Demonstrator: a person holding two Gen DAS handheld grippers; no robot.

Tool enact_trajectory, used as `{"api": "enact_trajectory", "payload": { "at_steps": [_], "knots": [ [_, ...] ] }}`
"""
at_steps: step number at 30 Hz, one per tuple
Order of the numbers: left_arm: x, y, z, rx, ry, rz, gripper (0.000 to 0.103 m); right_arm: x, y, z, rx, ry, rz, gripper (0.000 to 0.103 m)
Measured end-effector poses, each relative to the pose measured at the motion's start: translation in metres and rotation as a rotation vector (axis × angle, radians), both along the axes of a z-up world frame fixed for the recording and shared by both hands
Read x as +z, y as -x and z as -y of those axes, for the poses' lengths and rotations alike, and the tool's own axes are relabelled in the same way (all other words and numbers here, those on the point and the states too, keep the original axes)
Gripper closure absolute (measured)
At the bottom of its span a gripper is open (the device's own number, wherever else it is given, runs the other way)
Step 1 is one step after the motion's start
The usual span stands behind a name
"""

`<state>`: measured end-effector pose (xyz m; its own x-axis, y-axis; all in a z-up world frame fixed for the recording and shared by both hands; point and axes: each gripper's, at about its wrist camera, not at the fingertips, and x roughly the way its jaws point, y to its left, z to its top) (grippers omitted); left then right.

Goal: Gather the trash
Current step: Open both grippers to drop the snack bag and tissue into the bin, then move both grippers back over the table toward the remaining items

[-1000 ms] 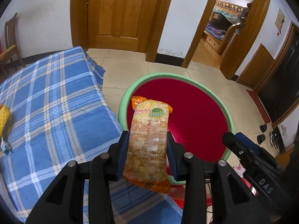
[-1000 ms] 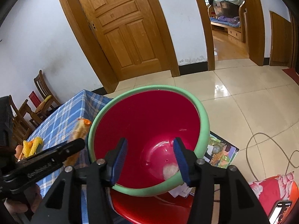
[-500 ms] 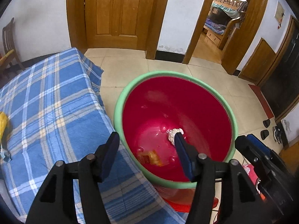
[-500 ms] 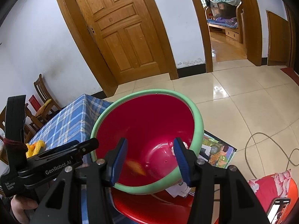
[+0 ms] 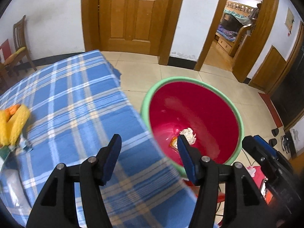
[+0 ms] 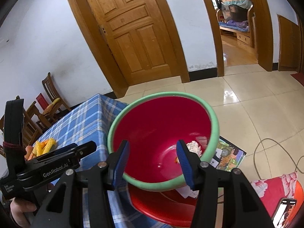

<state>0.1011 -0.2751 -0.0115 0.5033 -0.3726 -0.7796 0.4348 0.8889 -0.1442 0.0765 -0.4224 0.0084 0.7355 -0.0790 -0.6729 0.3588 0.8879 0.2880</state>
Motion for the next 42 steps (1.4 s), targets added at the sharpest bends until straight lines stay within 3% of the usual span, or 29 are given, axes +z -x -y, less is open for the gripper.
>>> {"api": "enact_trajectory", "payload": {
  "at_steps": [15, 42],
  "knots": [
    [0.017, 0.015, -0.086, 0.141, -0.013, 0.049, 0.042, 0.014, -0.007, -0.060, 0.102, -0.009, 0.032, 0.036],
    [0.024, 0.036, -0.248, 0.446, -0.025, 0.081, 0.042, 0.025, -0.032, -0.166, 0.324, -0.011, 0.046, 0.032]
  ]
}}
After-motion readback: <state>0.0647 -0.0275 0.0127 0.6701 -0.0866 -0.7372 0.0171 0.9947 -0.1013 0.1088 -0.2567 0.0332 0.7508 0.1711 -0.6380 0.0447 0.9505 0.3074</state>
